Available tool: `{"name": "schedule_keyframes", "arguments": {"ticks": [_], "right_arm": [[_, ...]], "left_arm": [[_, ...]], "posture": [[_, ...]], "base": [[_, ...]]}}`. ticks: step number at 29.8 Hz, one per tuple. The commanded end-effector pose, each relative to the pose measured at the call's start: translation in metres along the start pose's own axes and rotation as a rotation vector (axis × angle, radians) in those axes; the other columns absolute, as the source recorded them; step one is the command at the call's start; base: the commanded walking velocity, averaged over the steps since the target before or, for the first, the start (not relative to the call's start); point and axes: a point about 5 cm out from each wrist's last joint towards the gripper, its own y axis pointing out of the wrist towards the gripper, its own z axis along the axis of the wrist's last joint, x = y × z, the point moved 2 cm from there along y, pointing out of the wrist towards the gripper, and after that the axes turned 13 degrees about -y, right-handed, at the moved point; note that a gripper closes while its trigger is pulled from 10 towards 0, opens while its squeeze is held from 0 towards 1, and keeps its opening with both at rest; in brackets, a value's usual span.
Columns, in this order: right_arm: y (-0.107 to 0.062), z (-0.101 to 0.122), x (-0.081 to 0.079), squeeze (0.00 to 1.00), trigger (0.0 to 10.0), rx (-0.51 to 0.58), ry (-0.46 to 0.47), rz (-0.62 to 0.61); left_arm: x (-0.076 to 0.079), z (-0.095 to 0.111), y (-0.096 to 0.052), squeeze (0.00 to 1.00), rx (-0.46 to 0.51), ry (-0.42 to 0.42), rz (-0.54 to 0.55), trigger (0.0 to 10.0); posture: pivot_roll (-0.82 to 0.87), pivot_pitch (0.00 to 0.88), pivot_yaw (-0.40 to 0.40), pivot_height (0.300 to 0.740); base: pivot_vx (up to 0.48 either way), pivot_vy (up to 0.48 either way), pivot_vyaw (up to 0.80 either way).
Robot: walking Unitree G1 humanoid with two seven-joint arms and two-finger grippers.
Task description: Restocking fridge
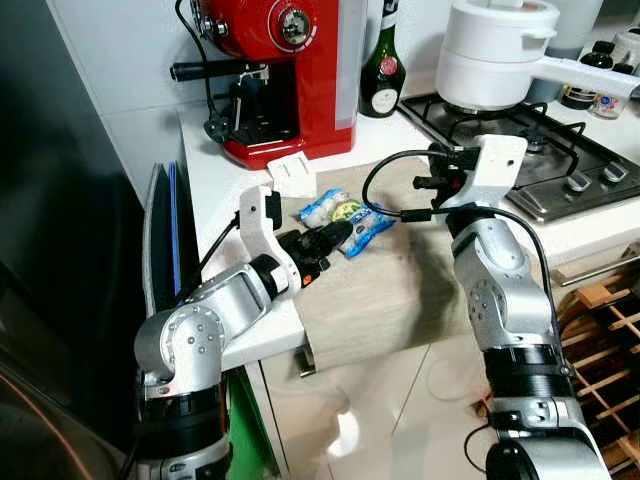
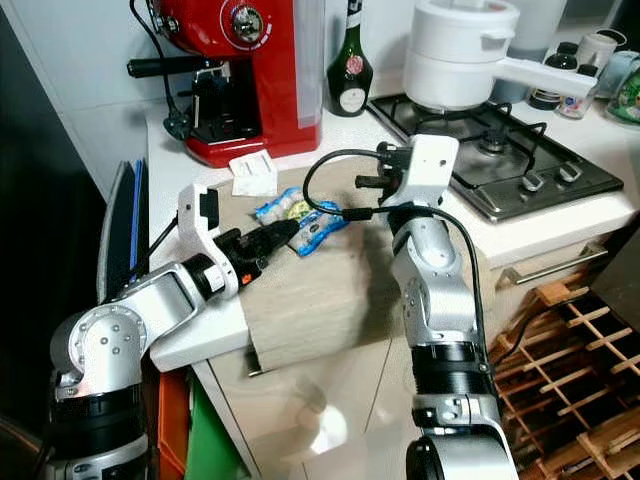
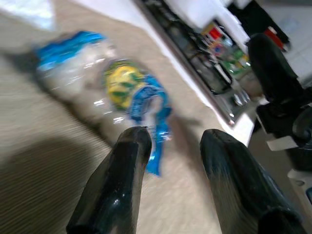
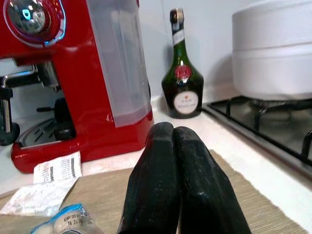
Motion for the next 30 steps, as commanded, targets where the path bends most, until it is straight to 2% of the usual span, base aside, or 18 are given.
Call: {"name": "schedule_keyframes", "arguments": {"ticks": [1,2,5,9,10,18,21,24,25,30], "right_arm": [[0.004,0.001,-0.005,0.00,10.0,0.008,0.010,0.017],[0.004,0.001,-0.005,0.00,10.0,0.008,0.010,0.017],[0.012,-0.007,-0.013,0.00,10.0,-0.016,0.034,0.054],[0.018,-0.009,-0.013,0.00,10.0,-0.034,0.063,0.070],[0.023,-0.007,-0.012,0.00,10.0,-0.043,0.109,0.075],[0.029,-0.010,-0.016,0.00,10.0,-0.063,0.174,0.103],[0.030,-0.012,-0.016,0.00,10.0,-0.069,0.177,0.105],[0.030,-0.014,-0.016,0.00,10.0,-0.076,0.194,0.113],[0.030,-0.016,-0.017,0.00,10.0,-0.083,0.209,0.117],[0.030,-0.017,-0.023,0.00,10.0,-0.083,0.207,0.138]], "left_arm": [[-0.001,-0.002,0.000,0.00,-0.005,-0.032,0.019,10.0],[-0.001,-0.002,0.000,0.00,-0.005,-0.032,0.019,10.0],[-0.007,-0.007,0.003,0.00,-0.017,-0.100,0.058,10.0],[-0.011,-0.008,0.005,0.00,-0.018,-0.115,0.079,10.0],[-0.012,-0.009,0.006,0.00,-0.019,-0.135,0.078,10.0],[-0.013,-0.007,0.014,0.00,-0.011,-0.192,0.087,10.0],[-0.013,-0.007,0.015,0.00,-0.004,-0.201,0.082,10.0],[-0.012,-0.005,0.016,0.00,0.000,-0.150,0.086,10.0],[-0.012,-0.007,0.018,1.00,-0.020,-0.104,0.103,10.0],[-0.011,-0.009,0.023,1.00,-0.030,-0.095,0.100,10.0]], "posture": [[-0.08,0.000,0.029,0.740],[-0.08,0.000,0.029,0.740],[-0.08,0.000,0.029,0.740],[-0.08,0.000,0.028,0.740],[-0.08,0.000,0.026,0.740],[-0.08,0.000,0.024,0.740],[-0.08,0.000,0.025,0.740],[-0.08,0.000,0.025,0.740],[-0.08,0.000,0.025,0.740],[-0.08,0.000,0.025,0.740]], "base": [[0.000,0.000,0.00],[0.000,0.000,0.00],[0.000,0.000,0.00],[0.000,0.000,0.00],[0.000,0.000,0.00],[0.000,0.000,0.00],[0.000,0.000,0.00],[0.000,0.000,0.00],[0.000,0.000,0.00],[0.000,0.000,0.00]]}}
